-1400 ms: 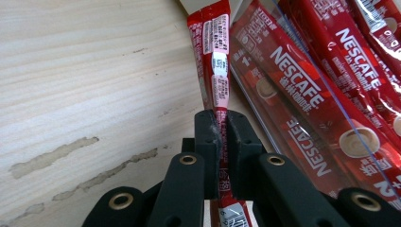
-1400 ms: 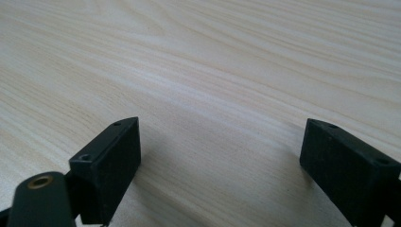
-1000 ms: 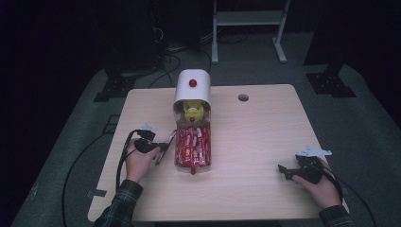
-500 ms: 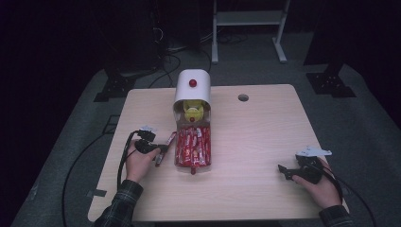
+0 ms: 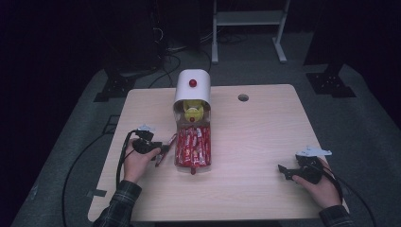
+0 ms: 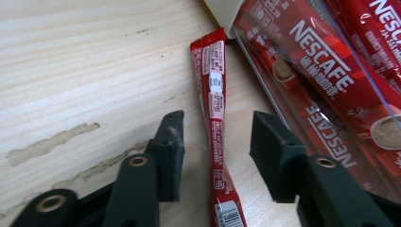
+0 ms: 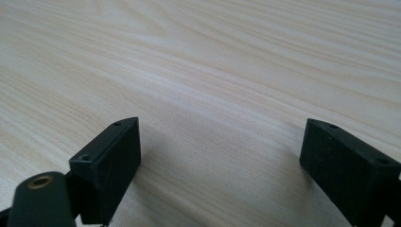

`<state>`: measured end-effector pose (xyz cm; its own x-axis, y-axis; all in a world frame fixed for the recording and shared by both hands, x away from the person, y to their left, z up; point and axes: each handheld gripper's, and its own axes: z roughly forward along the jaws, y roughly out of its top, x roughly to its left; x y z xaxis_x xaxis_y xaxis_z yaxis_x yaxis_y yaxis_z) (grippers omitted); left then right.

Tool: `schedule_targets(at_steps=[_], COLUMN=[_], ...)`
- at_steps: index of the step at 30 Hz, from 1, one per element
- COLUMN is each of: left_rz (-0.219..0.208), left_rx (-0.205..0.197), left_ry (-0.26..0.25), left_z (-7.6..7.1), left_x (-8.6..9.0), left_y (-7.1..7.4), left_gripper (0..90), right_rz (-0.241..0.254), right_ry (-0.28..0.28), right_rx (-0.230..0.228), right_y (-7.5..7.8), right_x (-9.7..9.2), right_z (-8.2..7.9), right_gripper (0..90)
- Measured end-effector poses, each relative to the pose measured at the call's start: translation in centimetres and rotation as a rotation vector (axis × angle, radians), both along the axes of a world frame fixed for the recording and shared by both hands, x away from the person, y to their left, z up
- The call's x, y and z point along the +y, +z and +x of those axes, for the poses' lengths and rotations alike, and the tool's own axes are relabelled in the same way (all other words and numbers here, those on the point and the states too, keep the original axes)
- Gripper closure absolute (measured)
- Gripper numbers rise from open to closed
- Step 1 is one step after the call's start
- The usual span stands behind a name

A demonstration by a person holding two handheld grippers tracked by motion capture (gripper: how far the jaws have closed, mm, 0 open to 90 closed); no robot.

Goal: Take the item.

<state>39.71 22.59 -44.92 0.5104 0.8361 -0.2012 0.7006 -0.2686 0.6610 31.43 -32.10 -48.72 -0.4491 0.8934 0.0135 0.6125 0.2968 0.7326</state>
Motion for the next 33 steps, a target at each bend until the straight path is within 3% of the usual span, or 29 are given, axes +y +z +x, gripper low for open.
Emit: schedule_targets(at_steps=[9,28,33], left_rz=[0.018,0.053,0.063], left_rx=[-0.056,-0.117,-0.116], left_ry=[-0.009,-0.009,0.008], left_z=[-0.8,-3.8,-4.7], left_x=[0.7,3.0,3.9], left_y=[0.7,1.2,1.0], left_gripper=[32.6,14.8,10.2], right_rz=[0.0,-0.001,-0.001], right_ry=[0.002,0.002,0.002], right_rx=[0.0,0.0,0.0], right_y=[0.0,0.0,0.0], right_x=[0.0,0.0,0.0], right_z=[0.0,0.0,0.0], right_gripper=[12.1,12.1,12.1])
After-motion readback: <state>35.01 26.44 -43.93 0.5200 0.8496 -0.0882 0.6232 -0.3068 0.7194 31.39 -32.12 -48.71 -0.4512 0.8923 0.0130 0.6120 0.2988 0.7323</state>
